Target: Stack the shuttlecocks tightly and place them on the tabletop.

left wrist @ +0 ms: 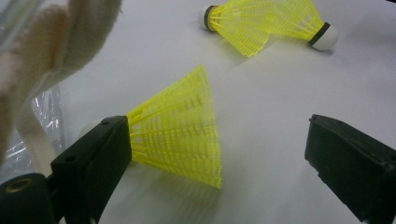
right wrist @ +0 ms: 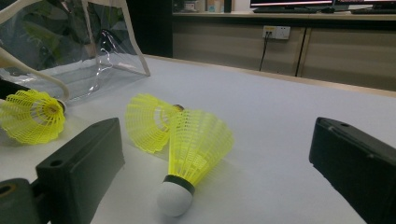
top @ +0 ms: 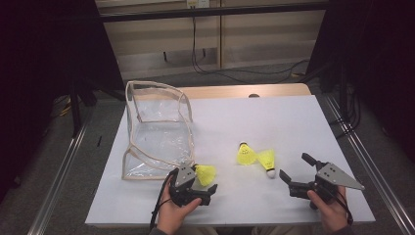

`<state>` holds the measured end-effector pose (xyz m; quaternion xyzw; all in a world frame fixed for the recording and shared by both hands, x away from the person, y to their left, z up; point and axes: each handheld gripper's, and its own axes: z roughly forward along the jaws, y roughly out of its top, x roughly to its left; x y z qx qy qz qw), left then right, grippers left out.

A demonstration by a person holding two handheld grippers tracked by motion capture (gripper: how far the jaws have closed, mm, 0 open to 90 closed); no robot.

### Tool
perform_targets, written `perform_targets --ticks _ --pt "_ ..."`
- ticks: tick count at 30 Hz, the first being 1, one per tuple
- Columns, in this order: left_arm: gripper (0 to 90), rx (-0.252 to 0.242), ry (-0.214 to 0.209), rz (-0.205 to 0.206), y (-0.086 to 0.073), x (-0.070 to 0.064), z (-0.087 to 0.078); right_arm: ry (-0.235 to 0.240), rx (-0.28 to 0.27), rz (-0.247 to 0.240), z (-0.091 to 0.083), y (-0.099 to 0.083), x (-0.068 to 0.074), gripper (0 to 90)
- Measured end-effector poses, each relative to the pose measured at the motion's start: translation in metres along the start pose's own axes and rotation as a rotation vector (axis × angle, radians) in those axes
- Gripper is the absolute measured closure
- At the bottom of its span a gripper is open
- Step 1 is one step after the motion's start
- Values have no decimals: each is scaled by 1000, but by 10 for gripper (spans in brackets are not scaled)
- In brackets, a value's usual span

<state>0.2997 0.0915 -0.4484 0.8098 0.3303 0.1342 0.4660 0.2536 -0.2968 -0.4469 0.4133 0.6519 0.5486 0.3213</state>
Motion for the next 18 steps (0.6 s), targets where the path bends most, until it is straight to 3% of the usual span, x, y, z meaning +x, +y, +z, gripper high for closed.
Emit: perform_targets --ticks 10,12,13,18 --pt "128 10 52 -16 2 1 5 -3 -2 5 -1 0 0 24" --pt "160 8 71 -23 1 2 5 0 0 5 0 0 0 24" --pt "178 6 99 -22 0 3 4 1 1 5 -1 0 0 24" --pt "263 10 134 -11 0 4 3 -2 0 6 -1 0 -1 24"
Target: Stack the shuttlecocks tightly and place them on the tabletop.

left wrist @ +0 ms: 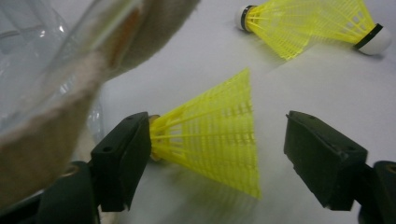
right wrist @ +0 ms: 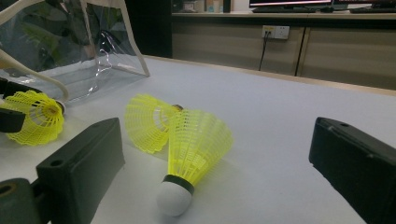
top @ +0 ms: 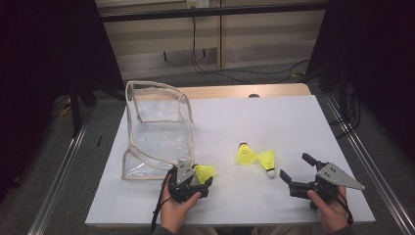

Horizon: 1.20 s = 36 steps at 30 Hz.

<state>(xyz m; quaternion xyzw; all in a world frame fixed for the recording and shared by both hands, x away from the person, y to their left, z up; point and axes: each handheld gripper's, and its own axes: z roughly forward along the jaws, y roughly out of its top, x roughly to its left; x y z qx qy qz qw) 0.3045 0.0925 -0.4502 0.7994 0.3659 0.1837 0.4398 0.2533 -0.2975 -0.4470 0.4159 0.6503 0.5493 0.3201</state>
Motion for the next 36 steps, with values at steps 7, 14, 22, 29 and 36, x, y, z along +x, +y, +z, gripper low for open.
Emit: perform_targets --ticks 7,14,22,29,36 --pt "423 -9 22 4 0 1 -2 3 -1 2 0 0 0 24" --pt "633 -11 30 6 2 2 -5 2 -2 5 0 -1 0 24" --pt "825 12 12 -10 3 1 -6 -1 1 8 0 -1 -1 24" --pt "885 1 -64 -22 10 -5 -10 -1 1 10 0 -1 -2 24" --pt "887 -21 -129 -48 23 -14 -15 -4 -1 7 -1 -1 -3 24"
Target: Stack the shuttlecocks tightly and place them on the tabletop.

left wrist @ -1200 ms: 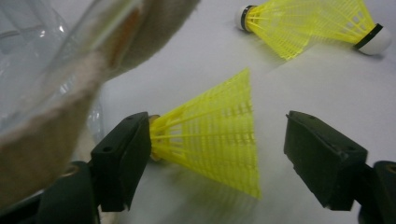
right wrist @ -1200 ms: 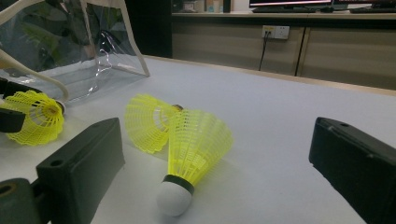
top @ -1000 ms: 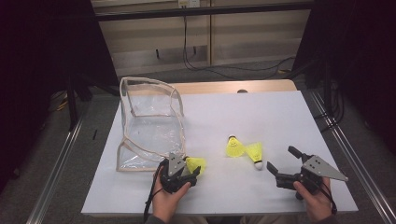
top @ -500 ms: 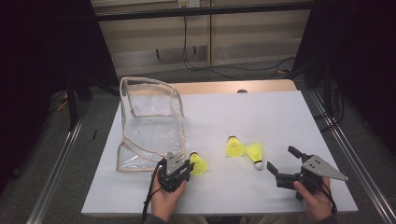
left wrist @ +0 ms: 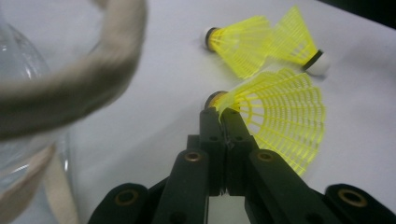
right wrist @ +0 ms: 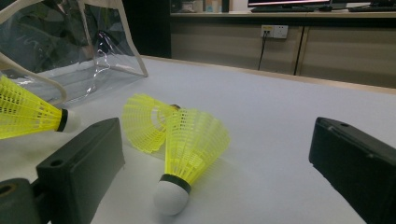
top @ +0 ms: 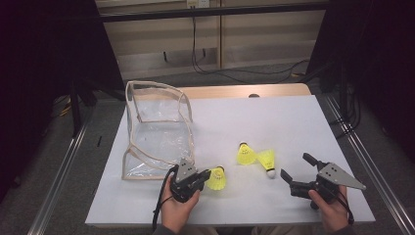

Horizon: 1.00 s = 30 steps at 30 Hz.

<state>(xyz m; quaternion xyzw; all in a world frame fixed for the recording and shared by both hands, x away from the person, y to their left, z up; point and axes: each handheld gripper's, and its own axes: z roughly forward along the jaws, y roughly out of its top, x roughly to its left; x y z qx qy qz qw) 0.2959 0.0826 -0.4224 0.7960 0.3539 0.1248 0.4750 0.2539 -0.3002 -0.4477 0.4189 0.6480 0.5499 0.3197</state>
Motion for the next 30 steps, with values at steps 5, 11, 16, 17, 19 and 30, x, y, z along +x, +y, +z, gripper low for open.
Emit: perform_targets --ticks 5,11,16,17,19,30 --pt "887 -3 -33 -17 8 -4 -2 2 0 -1 0 0 0 24" --pt "886 -13 -51 -34 20 -7 0 1 -4 -3 0 0 0 24" --pt "887 -24 -55 -34 30 -9 1 4 -3 -2 0 0 1 24" --pt "887 -24 -55 -34 30 -9 1 4 -3 -2 0 0 1 24" --pt "887 -23 -63 -36 33 -11 2 4 -3 -2 0 0 1 24" --pt "886 -36 -72 -62 49 -14 10 6 -5 -3 -1 0 1 24"
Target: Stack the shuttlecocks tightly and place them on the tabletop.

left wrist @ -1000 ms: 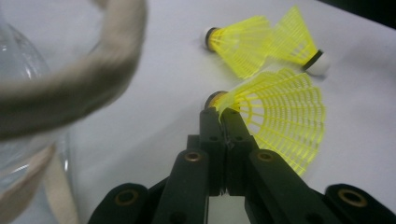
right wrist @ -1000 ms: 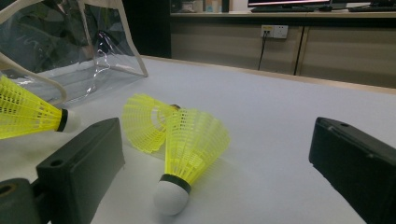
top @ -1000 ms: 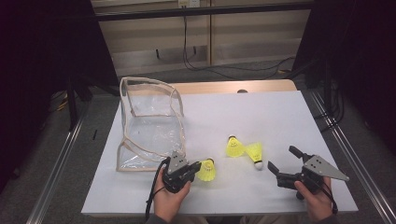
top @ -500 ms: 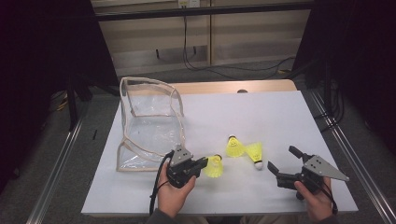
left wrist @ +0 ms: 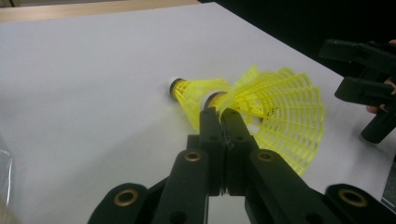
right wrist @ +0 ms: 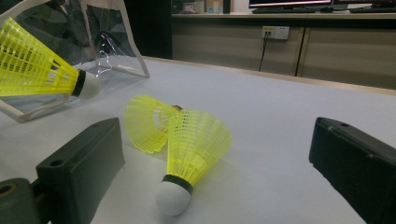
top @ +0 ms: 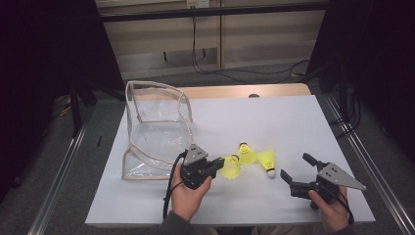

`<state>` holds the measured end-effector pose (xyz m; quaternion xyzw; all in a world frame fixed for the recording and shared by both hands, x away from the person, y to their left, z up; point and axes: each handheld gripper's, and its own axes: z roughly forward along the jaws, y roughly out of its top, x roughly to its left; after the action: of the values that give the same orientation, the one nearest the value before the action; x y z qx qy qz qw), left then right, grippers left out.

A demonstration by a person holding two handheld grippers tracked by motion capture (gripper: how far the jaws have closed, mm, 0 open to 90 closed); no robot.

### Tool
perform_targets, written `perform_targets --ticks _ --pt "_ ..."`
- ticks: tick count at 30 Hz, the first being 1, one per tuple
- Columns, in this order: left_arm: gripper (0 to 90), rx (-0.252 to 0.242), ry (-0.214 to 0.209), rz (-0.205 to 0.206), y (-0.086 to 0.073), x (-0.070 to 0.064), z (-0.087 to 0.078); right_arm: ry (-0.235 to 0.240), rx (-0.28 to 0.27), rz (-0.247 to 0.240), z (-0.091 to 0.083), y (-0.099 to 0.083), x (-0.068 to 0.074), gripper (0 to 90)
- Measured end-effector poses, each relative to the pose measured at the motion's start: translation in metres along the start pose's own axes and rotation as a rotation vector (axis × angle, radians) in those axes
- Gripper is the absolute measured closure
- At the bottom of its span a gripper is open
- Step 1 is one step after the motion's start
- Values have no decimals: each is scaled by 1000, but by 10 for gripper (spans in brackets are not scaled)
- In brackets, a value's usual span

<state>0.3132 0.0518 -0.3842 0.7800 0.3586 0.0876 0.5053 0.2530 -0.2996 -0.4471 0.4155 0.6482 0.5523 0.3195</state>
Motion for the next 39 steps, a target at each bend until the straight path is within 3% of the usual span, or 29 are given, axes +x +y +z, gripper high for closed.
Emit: perform_targets --ticks 10,19,39 --pt "884 -8 4 -34 15 2 14 -1 -3 3 -1 0 0 24" --pt "884 -13 26 -40 27 2 24 1 -5 7 -1 0 -1 24" --pt "877 -5 128 -78 42 17 43 2 -9 10 -1 1 0 21"
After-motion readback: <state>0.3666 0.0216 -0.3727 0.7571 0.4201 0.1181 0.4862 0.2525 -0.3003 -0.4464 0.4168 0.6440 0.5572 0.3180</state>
